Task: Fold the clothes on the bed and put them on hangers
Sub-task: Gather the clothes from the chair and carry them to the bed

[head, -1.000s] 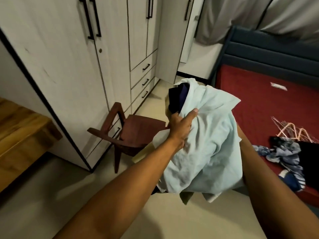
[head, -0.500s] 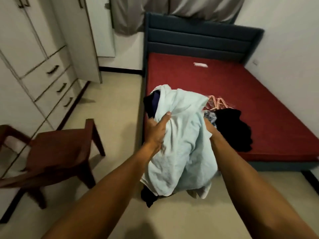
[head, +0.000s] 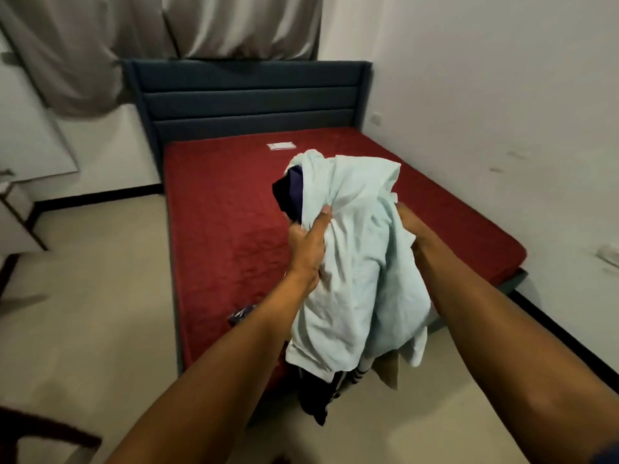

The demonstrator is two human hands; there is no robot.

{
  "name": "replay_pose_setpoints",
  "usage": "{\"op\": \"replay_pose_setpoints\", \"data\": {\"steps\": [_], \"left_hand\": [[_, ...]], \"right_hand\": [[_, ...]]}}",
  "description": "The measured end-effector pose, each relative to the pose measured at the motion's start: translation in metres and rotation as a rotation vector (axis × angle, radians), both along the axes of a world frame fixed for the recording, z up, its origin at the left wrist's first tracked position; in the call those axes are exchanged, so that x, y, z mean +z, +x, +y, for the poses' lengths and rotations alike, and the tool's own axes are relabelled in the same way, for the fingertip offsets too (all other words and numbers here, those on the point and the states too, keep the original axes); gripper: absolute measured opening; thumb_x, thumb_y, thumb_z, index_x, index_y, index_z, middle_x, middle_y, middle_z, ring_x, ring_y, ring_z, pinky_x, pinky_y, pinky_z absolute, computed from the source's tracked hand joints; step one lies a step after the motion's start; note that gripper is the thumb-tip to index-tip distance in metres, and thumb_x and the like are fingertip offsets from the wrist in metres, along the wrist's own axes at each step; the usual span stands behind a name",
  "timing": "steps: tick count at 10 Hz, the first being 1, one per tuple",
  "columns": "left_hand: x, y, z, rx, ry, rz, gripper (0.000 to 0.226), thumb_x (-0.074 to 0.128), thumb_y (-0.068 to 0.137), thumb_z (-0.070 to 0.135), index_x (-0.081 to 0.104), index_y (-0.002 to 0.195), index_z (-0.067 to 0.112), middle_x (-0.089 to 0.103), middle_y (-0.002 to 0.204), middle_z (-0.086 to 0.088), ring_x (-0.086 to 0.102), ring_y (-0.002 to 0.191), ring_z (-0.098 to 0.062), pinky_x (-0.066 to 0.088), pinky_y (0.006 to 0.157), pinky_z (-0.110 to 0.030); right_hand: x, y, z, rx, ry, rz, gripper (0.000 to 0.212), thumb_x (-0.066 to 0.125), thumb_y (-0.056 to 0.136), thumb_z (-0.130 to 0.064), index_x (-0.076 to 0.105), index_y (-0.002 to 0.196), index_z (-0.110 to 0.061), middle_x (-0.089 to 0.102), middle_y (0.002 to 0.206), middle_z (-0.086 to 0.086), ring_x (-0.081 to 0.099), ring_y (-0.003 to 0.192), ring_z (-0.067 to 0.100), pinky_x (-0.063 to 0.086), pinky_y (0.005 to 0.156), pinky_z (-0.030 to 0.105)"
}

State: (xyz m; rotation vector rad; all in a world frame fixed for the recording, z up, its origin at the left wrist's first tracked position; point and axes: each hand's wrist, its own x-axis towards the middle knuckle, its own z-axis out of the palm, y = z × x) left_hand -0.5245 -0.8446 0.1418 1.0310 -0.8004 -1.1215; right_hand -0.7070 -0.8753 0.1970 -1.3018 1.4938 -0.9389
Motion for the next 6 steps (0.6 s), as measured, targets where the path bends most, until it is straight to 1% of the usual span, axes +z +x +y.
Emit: {"op": "replay_pose_setpoints", "data": {"steps": [1,2,3,4,5,6], "left_hand": [[0.006,-0.02,-0.062,-0.071,-0.008,0.016,0.026,0.075,0.092,0.031,0.076,0.103,0.007,0.076,0.103,-0.003,0.071,0.092,-0.013,0.057,0.08,-0.024],[-0.003,-0.037,-0.12,-0.136,0.023,-0.041,0.019,0.074,0.093,0.037,0.074,0.089,0.018,0.074,0.092,0.004,0.069,0.085,-0.01,0.056,0.077,-0.025],[-0.029,-0.049,-0.178,-0.167,0.107,-0.141,0.035,0.073,0.09,0.046,0.076,0.094,0.012,0.076,0.091,0.003,0.071,0.085,-0.008,0.058,0.084,-0.032],[-0.086,-0.053,-0.232,-0.22,0.218,-0.34,0.04,0.07,0.09,0.055,0.075,0.104,0.018,0.075,0.104,0.001,0.071,0.101,-0.016,0.057,0.093,-0.035],[-0.162,-0.051,-0.278,-0.339,0.436,-0.554,0.079,0.064,0.082,0.072,0.058,0.14,0.018,0.063,0.135,-0.001,0.058,0.125,-0.023,0.047,0.107,-0.036],[-0.234,-0.043,-0.303,-0.494,0.664,-0.588,0.09,0.07,0.091,0.048,0.024,0.16,0.014,0.041,0.157,-0.004,0.044,0.141,-0.026,0.038,0.113,-0.034]], "right_hand": [[0.003,-0.021,-0.065,-0.017,-0.054,-0.009,0.023,0.042,0.109,-0.016,0.055,0.092,-0.024,0.06,0.091,-0.003,0.059,0.08,0.01,0.051,0.074,0.026],[0.009,-0.039,-0.122,-0.079,-0.083,0.019,0.019,0.053,0.105,-0.013,0.057,0.089,-0.023,0.06,0.087,-0.004,0.059,0.073,0.002,0.049,0.066,0.016],[-0.01,-0.058,-0.177,-0.072,-0.061,0.08,0.02,0.06,0.102,-0.018,0.058,0.083,-0.024,0.062,0.077,-0.008,0.058,0.068,0.004,0.047,0.067,0.025],[-0.061,-0.066,-0.223,-0.079,0.008,0.113,0.012,0.06,0.101,-0.013,0.061,0.09,-0.017,0.062,0.084,-0.008,0.057,0.074,0.003,0.047,0.061,0.016],[-0.151,-0.076,-0.274,-0.044,0.153,0.184,0.038,0.077,0.084,-0.042,0.069,0.104,-0.011,0.072,0.094,-0.002,0.068,0.087,0.016,0.056,0.075,0.027],[-0.265,-0.091,-0.302,-0.059,0.415,0.247,0.051,0.08,0.085,-0.039,0.065,0.119,-0.004,0.069,0.114,0.007,0.066,0.103,0.026,0.051,0.074,0.032]]}}
